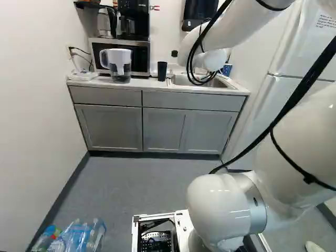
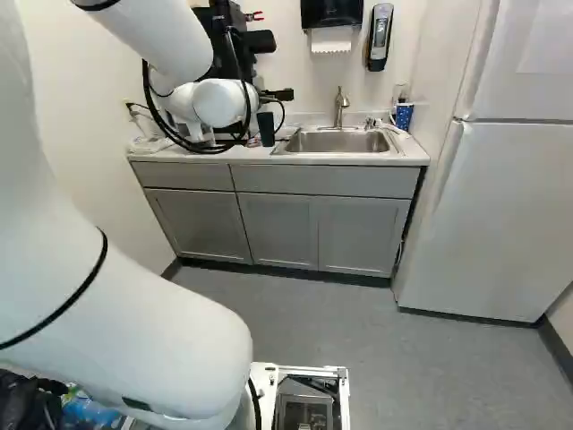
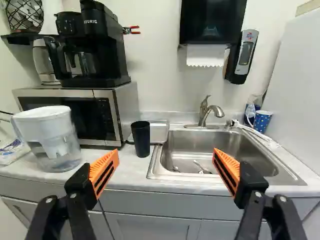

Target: Rinse the cup and place it in the tray

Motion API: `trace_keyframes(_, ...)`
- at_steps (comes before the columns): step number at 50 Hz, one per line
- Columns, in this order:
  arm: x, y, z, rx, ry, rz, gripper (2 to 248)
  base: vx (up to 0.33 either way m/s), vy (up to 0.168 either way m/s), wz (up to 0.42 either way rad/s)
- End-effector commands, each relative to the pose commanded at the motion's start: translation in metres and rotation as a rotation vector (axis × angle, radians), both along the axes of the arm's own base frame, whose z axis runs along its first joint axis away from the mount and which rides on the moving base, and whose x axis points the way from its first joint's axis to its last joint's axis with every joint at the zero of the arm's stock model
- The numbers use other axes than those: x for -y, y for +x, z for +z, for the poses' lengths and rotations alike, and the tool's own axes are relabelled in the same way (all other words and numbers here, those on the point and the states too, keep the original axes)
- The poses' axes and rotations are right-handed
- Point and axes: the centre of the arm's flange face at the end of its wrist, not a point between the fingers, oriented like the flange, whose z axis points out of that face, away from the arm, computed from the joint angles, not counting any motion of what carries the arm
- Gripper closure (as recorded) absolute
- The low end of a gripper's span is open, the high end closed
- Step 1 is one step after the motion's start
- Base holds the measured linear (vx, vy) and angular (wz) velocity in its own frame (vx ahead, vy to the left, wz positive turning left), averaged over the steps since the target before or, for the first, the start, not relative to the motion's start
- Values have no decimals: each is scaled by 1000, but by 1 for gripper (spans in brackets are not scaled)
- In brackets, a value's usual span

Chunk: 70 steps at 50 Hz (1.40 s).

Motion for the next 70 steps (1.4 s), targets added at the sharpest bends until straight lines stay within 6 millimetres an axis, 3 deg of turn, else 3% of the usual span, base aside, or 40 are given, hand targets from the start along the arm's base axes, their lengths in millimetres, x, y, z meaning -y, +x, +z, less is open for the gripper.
trace_keyframes(70, 0, 0, 0, 0, 0, 0, 3, 20, -16, 7)
